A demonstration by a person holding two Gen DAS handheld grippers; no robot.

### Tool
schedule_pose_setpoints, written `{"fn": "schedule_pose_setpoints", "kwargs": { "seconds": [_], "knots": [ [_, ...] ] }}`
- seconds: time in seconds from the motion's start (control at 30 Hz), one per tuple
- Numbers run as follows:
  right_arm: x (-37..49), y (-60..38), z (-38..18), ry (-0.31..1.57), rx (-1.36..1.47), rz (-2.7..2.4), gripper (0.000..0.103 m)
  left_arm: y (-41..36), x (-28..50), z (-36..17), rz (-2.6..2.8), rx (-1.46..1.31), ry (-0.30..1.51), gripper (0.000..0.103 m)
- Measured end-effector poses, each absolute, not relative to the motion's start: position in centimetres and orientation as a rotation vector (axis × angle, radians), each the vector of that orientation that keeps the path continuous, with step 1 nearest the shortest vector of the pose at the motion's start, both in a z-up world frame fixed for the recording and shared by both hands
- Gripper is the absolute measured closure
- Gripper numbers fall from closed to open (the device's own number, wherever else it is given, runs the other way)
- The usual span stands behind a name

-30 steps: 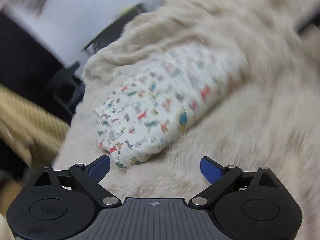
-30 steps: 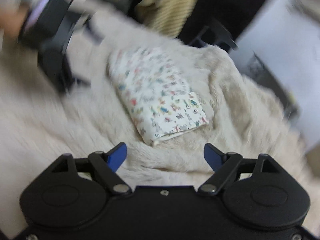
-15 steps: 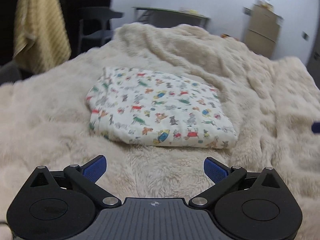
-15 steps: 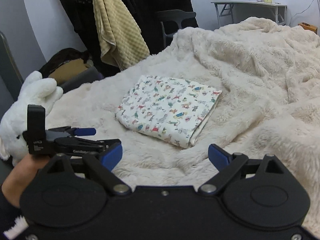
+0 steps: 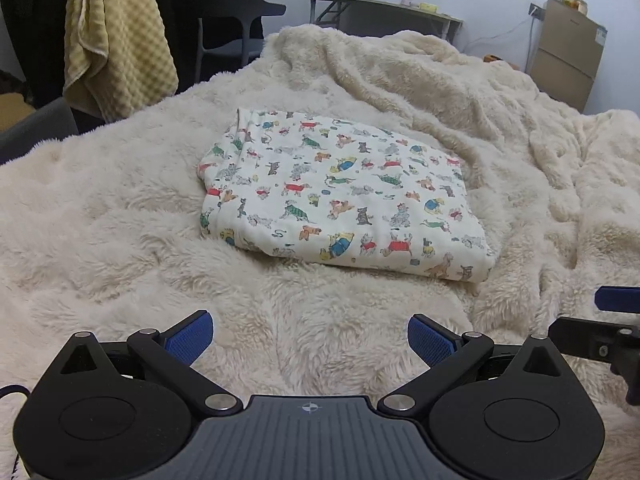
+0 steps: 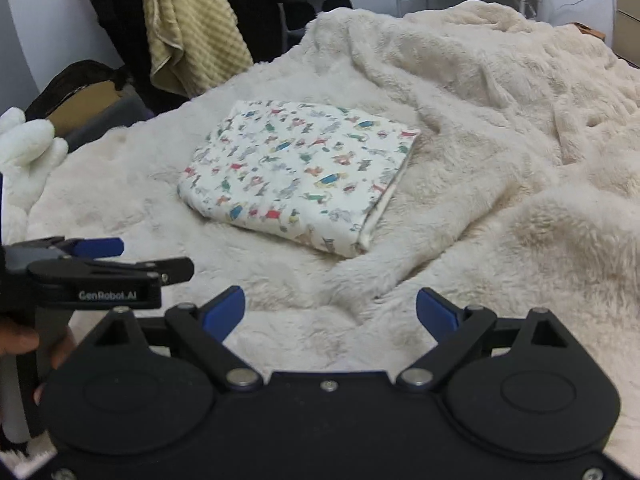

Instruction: Fold clothes

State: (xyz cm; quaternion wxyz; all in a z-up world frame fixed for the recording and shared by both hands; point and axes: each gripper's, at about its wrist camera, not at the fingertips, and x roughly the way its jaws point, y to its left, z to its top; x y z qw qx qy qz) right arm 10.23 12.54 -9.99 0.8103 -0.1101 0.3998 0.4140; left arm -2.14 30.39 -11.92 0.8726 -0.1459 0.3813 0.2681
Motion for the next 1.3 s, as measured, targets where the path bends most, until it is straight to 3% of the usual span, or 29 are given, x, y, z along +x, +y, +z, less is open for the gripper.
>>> {"fn": "schedule_pose_setpoints", "kwargs": {
  "seconds": [1.3],
  "knots": [
    [9.1,13.0,-10.3,0.838,-0.333,0.884,0.011,29.7,-2.0,-11.5,0.541,-0.259,0.798,0.0]
  ]
}}
